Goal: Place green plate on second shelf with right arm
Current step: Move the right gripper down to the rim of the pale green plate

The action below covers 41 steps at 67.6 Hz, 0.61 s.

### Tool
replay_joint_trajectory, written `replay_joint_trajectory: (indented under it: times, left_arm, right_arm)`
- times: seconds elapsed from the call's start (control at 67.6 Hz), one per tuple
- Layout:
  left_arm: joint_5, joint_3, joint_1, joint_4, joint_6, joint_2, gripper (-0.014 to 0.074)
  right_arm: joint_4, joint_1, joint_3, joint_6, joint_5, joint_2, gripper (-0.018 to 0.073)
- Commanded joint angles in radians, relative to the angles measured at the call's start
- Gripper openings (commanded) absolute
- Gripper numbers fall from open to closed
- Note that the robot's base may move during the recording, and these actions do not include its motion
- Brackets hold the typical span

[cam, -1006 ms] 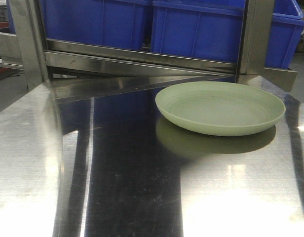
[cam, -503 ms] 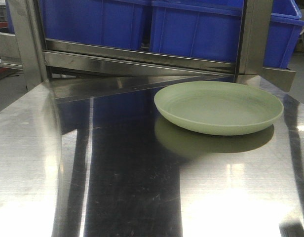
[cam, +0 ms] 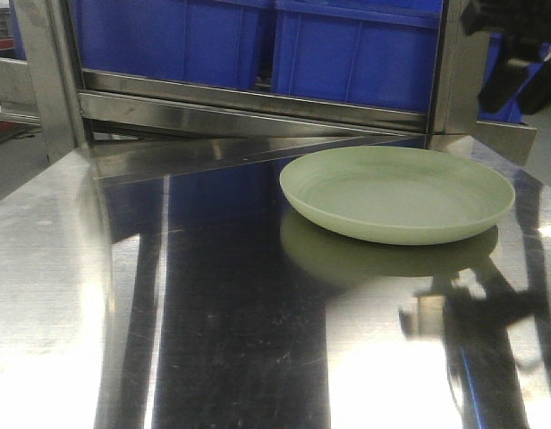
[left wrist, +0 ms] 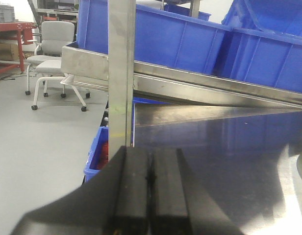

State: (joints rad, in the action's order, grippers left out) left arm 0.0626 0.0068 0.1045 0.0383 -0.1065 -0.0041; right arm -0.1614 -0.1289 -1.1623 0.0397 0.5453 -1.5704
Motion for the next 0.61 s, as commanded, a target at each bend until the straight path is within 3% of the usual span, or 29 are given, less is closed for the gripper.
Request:
replay_joint_trajectory:
  times: [0.0, 0.281, 0.592]
  left_arm:
    - [-0.083, 0.041, 0.000, -0.003, -0.002, -0.017, 0.0131]
    - [-0.083, 0.041, 0.000, -0.003, -0.002, -0.017, 0.0131]
    - [-0.083, 0.041, 0.000, -0.003, -0.002, -0.017, 0.0131]
  right_arm:
    - [-0.009, 0.018, -0.080, -0.005, -0.017, -0.013, 0.0344]
    - [0.000, 0.060, -0.097, -0.005, -0.017, -0.125, 0.0344]
    - [-0.040, 0.044, -0.096, -0.005, 0.007, -0.189, 0.0343]
